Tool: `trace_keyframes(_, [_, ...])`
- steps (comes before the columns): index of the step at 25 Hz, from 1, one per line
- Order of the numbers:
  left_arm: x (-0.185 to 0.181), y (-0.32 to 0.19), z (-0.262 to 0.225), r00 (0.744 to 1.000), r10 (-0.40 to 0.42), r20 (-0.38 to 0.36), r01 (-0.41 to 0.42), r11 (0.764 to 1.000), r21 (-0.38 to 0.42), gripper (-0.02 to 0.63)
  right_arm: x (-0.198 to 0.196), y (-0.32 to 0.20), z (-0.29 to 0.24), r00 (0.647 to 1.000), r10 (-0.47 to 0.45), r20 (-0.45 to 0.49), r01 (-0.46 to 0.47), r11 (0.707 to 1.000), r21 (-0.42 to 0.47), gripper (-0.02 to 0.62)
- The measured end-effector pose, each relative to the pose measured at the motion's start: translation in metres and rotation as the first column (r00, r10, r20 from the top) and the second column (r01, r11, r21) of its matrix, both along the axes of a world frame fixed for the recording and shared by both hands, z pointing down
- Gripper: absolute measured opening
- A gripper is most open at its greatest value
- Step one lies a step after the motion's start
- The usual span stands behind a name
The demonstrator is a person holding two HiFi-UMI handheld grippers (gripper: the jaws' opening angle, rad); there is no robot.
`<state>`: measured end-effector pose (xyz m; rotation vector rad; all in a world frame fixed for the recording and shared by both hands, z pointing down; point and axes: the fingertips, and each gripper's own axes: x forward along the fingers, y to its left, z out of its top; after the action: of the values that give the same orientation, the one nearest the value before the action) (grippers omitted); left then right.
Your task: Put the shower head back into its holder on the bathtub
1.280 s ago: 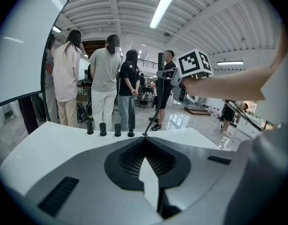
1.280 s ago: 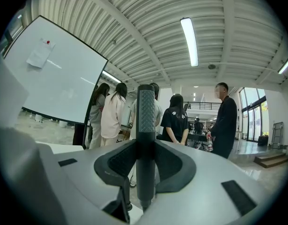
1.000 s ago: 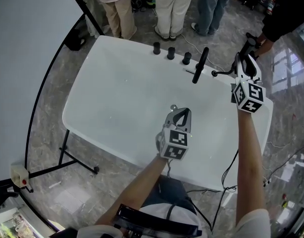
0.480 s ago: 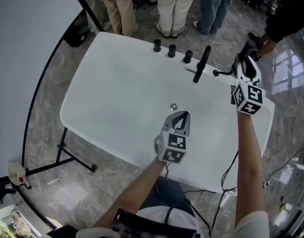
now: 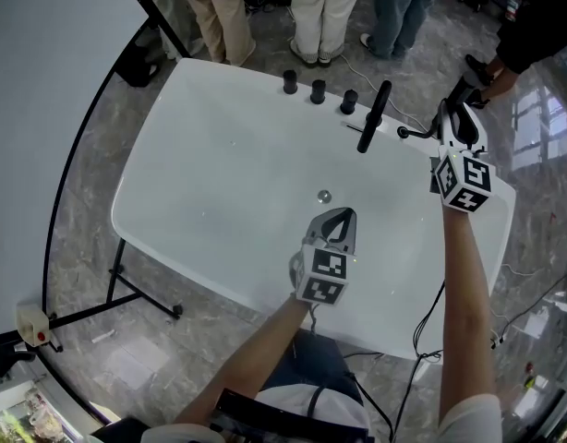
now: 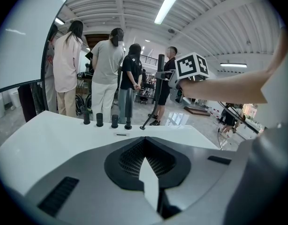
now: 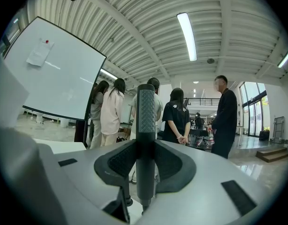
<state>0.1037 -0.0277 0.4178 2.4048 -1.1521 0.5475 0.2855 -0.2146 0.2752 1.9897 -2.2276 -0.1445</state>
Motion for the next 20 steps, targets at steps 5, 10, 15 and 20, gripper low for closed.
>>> trace_keyframes(5, [0.001,0.002,0.009,1.0,0.006,0.008,-0.006,1.0,-0.01,0.002,0.005,-0.001,0.011,1.0,0.004,-0.003,-0.004,1.0,-0.011,0.124])
trace_keyframes(10, [0.0,0.001,0.015,1.0,0.003,0.012,-0.003,1.0,-0.021,0.002,0.006,-0.004,0.019,1.0,0.007,0.008,-0.007,1.0,-0.021,0.124])
trace_keyframes(15, [-0.003,0.002,0.018,1.0,0.0,0.013,0.001,1.0,-0.027,0.002,0.001,-0.007,0.02,1.0,-0.001,0.003,0.001,1.0,-0.024,0.124])
trace_keyframes(20, [-0.003,0.004,0.021,1.0,-0.008,0.007,0.008,0.999,-0.037,0.002,-0.001,-0.009,0.024,1.0,-0.005,-0.002,0.005,1.0,-0.028,0.124])
